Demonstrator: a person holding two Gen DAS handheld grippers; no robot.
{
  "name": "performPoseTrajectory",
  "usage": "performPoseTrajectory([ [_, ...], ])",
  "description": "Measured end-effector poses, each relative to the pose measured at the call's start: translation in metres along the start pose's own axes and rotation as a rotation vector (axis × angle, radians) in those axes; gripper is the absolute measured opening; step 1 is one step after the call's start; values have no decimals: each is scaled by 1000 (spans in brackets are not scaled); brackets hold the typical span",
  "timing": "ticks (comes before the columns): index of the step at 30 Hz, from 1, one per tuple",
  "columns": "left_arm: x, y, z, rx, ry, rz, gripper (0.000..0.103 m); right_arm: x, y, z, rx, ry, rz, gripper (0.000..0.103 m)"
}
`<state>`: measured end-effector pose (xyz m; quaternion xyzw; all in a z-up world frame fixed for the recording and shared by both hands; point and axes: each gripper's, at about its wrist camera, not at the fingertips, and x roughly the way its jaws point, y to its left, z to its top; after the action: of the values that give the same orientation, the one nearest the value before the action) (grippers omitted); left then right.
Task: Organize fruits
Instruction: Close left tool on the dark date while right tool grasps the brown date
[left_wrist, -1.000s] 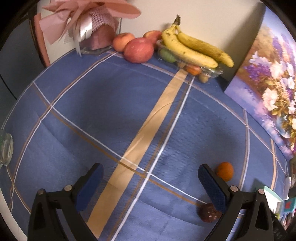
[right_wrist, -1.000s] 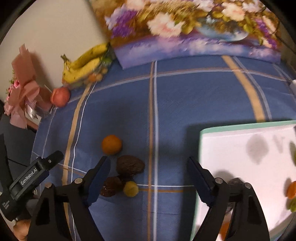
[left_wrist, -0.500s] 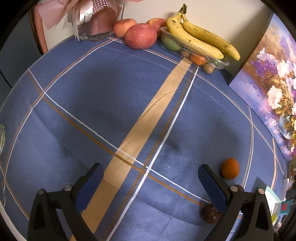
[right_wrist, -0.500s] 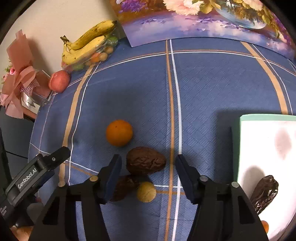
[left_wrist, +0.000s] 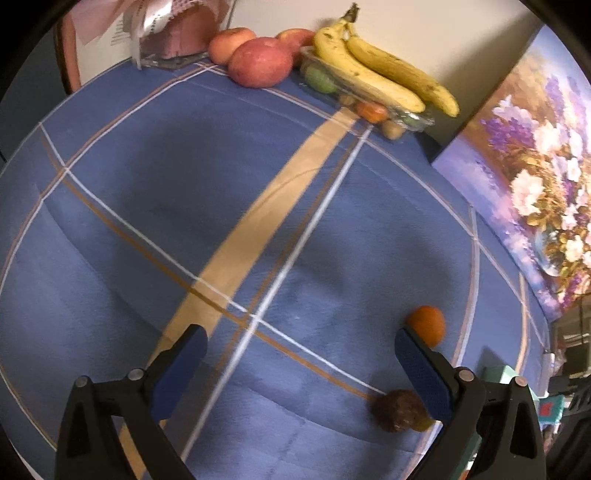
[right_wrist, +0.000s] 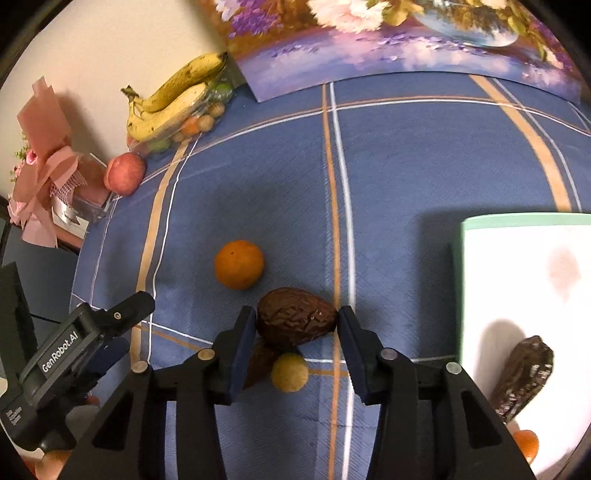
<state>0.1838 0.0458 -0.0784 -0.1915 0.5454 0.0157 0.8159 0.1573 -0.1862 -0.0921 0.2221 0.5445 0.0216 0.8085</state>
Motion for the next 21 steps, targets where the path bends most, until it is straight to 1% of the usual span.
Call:
performPoseTrajectory([
  [4, -5, -13, -2, 32, 2, -48, 101, -21, -10, -1, 4, -36, -23, 47],
  [6, -7, -21, -5, 47, 12, -78, 99, -30, -17, -1, 18, -57, -42, 47],
  [9, -4, -31, -10, 58, 45, -135, 92, -49, -33, -1, 57, -85, -57, 47],
  [11, -1, -38, -16, 66, 76, -180, 89, -63, -45, -3, 87, -111, -69, 47],
  [12, 1, -42, -19, 77, 87, -187, 85, -69, -50, -4, 100, -122, -74, 47],
  [14, 5, -50, -24, 104, 101, -178, 76, -80, -59, -5, 126, -145, -85, 47],
  [17, 9, -57, -30, 124, 125, -167, 67, -95, -74, -10, 166, -171, -90, 47],
  [21, 12, -58, -33, 122, 136, -154, 64, -110, -90, -14, 205, -198, -95, 47],
])
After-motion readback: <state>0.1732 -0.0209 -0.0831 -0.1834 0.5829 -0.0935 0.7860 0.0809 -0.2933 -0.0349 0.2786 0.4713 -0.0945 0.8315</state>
